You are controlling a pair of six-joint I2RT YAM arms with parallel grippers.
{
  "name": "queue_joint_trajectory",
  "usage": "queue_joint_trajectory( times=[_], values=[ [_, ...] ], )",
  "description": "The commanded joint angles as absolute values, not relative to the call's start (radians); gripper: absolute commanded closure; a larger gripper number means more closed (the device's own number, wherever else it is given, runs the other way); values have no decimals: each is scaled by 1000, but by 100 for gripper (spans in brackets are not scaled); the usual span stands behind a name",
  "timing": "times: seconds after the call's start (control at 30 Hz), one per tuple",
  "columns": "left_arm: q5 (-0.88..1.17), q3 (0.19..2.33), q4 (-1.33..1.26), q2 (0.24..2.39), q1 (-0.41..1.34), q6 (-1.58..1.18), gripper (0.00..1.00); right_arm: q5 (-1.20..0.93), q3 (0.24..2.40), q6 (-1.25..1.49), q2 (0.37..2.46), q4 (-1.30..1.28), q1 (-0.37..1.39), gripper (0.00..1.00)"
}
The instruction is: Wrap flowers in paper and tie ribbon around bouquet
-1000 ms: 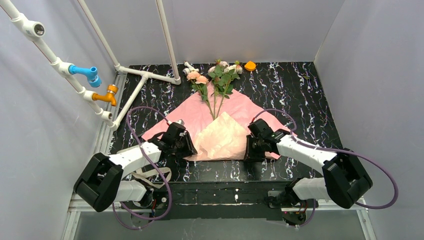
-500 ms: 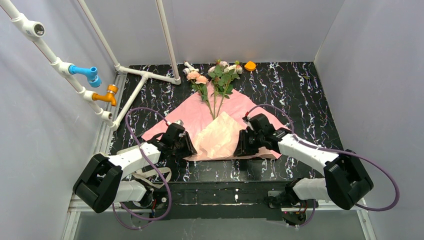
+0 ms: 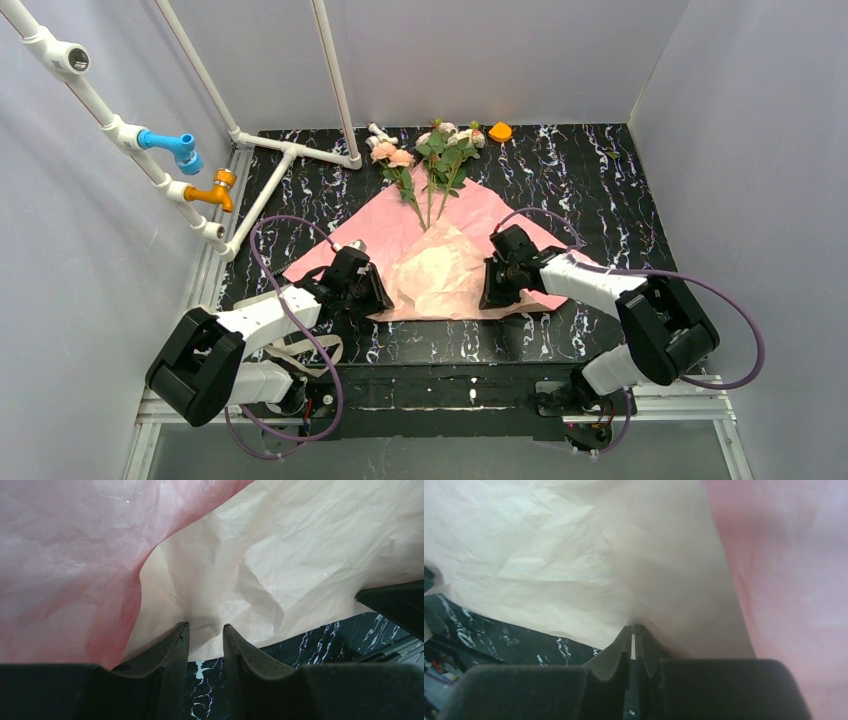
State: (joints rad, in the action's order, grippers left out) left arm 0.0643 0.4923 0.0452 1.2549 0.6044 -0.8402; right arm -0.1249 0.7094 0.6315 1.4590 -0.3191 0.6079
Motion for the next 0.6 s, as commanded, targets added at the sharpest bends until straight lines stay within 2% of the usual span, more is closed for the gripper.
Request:
queue_joint_trajectory(
  times=[0.0, 0.27, 0.57],
  values=[
    [14, 455, 110, 1276, 606, -838, 70, 149, 698, 622, 1426, -561, 586, 85],
    [14, 449, 109, 1278, 607, -845, 71, 312, 671, 736, 1310, -749, 513, 84],
    [-13, 445, 108, 1273, 606, -845, 71, 445, 682, 809, 1312, -782, 417, 85]
  ],
)
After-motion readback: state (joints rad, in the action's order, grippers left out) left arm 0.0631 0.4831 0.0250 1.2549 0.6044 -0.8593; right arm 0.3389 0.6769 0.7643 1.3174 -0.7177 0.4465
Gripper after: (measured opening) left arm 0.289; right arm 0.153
